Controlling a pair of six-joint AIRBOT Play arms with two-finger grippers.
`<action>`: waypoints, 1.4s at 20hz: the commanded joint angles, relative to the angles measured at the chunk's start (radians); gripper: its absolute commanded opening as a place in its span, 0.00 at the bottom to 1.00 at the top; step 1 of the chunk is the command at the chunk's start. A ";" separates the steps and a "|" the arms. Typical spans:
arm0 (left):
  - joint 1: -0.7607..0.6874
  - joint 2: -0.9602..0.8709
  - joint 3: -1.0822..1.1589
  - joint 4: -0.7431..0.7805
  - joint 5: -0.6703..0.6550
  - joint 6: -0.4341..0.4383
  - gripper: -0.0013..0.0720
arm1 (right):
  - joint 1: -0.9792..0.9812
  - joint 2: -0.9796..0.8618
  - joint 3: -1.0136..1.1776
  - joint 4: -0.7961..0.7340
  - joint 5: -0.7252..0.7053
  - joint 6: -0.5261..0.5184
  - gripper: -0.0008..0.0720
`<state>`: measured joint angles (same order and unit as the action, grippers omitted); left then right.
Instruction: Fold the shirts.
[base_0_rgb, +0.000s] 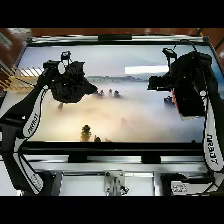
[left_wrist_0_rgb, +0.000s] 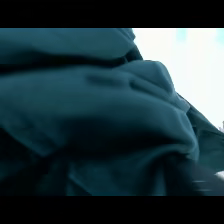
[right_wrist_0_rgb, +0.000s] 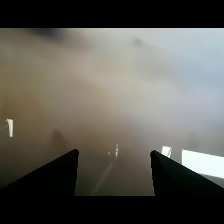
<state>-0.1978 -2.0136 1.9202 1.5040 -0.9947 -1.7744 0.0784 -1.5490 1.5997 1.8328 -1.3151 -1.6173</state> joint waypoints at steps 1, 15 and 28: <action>0.004 -0.050 0.011 -0.051 0.021 -0.038 0.31 | 0.000 0.001 0.000 0.002 -0.013 -0.003 0.79; -0.284 0.582 0.109 -0.088 -0.112 0.155 0.07 | -0.115 0.414 0.003 0.003 0.129 -0.003 0.79; -0.682 0.357 -0.153 -0.067 -0.188 0.078 1.00 | -0.178 0.592 0.002 -0.137 -0.237 0.051 0.79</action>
<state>-0.8490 -1.6176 1.7805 1.4063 -1.1213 -1.6871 -0.0975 -0.9325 1.6020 1.7054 -1.4231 -1.5585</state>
